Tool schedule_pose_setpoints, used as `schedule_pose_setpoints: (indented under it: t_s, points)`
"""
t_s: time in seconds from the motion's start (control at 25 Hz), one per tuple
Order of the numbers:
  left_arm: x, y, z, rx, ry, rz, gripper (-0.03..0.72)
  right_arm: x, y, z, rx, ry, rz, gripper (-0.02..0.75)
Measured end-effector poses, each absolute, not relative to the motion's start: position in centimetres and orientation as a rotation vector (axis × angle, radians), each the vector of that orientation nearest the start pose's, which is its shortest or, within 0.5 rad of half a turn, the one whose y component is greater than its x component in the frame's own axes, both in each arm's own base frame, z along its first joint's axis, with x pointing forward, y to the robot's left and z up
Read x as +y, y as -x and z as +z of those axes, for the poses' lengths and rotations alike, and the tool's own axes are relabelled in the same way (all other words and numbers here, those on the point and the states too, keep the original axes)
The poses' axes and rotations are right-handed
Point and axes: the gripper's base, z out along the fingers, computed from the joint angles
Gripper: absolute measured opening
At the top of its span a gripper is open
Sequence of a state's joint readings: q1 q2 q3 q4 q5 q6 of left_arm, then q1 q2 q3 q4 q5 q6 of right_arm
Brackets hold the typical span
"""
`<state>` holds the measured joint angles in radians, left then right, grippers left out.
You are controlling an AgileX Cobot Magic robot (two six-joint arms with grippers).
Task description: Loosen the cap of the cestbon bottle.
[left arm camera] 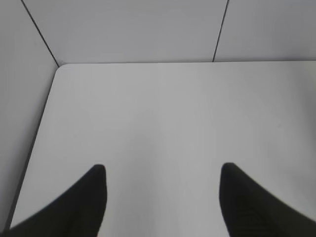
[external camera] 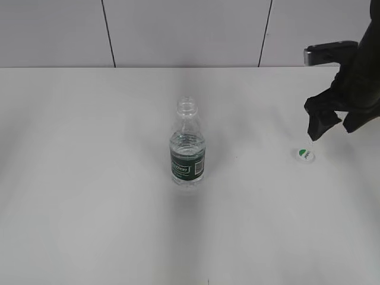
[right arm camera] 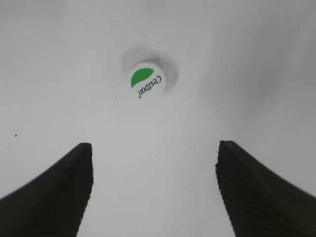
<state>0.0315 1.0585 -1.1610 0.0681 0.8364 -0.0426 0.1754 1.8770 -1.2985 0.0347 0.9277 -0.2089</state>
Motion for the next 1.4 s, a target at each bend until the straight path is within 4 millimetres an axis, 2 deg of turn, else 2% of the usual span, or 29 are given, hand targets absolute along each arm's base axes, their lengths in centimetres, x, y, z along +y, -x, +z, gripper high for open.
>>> schedule_pose_setpoints:
  t_s: [0.08, 0.28, 0.36, 0.64, 0.8, 1.08, 1.32, 1.4]
  points:
    - [1.1, -19.5, 40.4, 2.189, 0.053, 0.078, 0.446, 6.6, -35.9, 20.3, 2.908, 0.538, 0.039, 0.591]
    - [0.9, -15.9, 39.5, 2.139, 0.036, 0.085, 0.446, 6.4, -35.0, 23.5, 2.819, 0.526, 0.032, 0.591]
    - [0.9, -13.8, 39.1, 2.104, 0.029, 0.09, 0.446, 6.4, -34.6, 24.7, 2.786, 0.521, 0.03, 0.591]
    - [0.8, -9.2, 34.8, 2.09, 0.012, 0.103, 0.445, 6.1, -33.2, 28.3, 2.683, 0.504, 0.028, 0.591]
    - [0.7, -6.4, 33.7, 2.019, 0.014, 0.102, 0.442, 5.9, -32.2, 30.2, 2.63, 0.496, 0.024, 0.591]
    - [0.5, -1.9, 32.6, 1.879, 0.013, 0.106, 0.442, 5.6, -30.7, 32.6, 2.57, 0.487, 0.022, 0.591]
    - [0.1, 1.1, 30.5, 1.888, 0.004, 0.065, 0.441, 5.4, -29.6, 34.0, 2.529, 0.48, 0.021, 0.591]
    - [0.0, 1.4, 30.2, 1.911, 0.004, 0.052, 0.441, 5.4, -29.3, 34.3, 2.521, 0.478, 0.022, 0.591]
